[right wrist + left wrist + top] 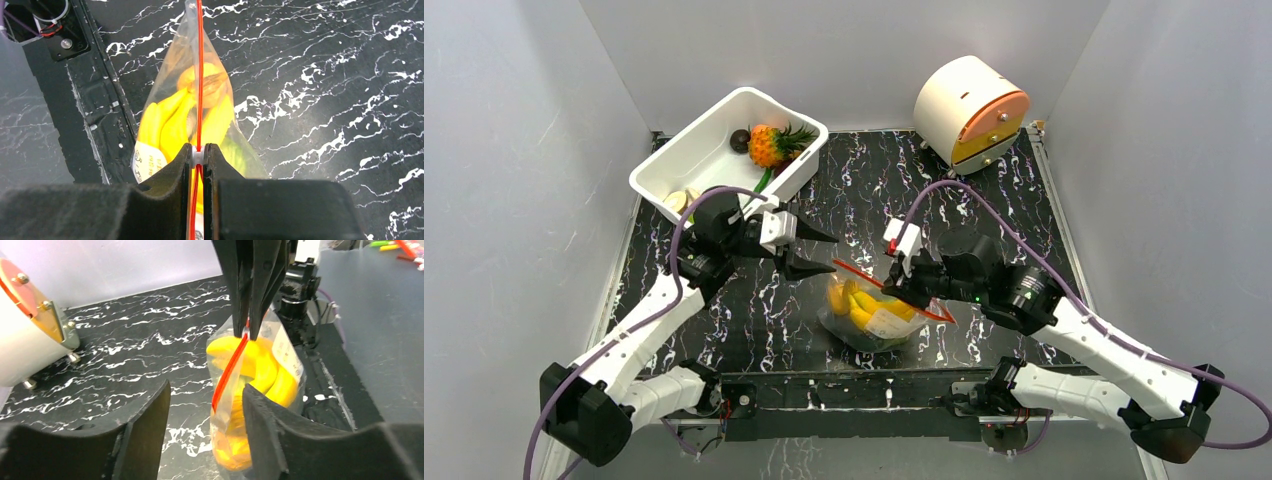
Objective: Place the food in the zip-top bag and seal the zipper
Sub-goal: Zip the zipper food storage bag at the center of the board.
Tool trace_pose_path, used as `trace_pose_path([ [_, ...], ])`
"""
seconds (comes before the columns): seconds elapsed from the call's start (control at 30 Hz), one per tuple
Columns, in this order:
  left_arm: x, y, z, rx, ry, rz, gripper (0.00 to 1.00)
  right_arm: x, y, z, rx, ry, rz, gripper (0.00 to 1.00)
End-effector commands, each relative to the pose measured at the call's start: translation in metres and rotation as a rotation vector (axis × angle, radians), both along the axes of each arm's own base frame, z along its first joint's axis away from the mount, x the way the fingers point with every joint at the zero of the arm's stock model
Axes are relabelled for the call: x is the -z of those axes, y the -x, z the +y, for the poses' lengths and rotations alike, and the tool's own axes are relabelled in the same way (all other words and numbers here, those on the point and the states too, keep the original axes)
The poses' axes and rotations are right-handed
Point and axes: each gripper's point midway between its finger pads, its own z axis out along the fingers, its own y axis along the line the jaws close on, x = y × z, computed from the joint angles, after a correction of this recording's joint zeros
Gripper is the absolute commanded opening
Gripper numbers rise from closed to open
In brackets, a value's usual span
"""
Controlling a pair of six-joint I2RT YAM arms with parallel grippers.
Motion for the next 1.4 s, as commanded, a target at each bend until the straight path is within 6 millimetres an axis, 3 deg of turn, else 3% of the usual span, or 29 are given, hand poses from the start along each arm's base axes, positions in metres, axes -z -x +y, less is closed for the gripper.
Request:
trace_pose_path([
  [0.0,0.004,0.023,0.004,0.163,-0.032,-0.043,0.57,-0.048,-0.005,0.023,-0.094,-0.117,-0.117,0.00],
  [0.23,0.008,0.025,0.002,0.204,-0.040,-0.004,0.62,-0.058,-0.010,0.046,-0.158,-0.149,-0.139,0.00],
  [0.47,0.022,0.018,-0.001,0.194,-0.060,0.028,0.59,-0.066,-0.015,0.063,-0.202,-0.174,-0.152,0.00],
  [0.63,0.026,0.015,-0.003,0.202,-0.066,0.050,0.46,-0.067,-0.017,0.074,-0.229,-0.183,-0.144,0.00],
  [0.77,0.029,0.009,-0.004,0.172,-0.086,0.067,0.12,-0.066,-0.018,0.078,-0.236,-0.188,-0.142,0.00],
  [0.8,0.030,0.006,-0.004,0.150,-0.097,0.086,0.01,-0.066,-0.018,0.077,-0.232,-0.188,-0.139,0.00],
  [0.83,0.030,0.004,-0.004,0.137,-0.107,0.097,0.00,-0.066,-0.018,0.076,-0.229,-0.189,-0.139,0.00],
  [1.07,0.035,0.003,0.002,0.082,-0.134,0.054,0.00,-0.055,-0.016,0.060,-0.166,-0.157,-0.108,0.00],
  [1.37,0.018,-0.012,0.010,-0.031,-0.149,-0.041,0.00,-0.029,-0.006,0.026,-0.074,-0.092,-0.051,0.00],
])
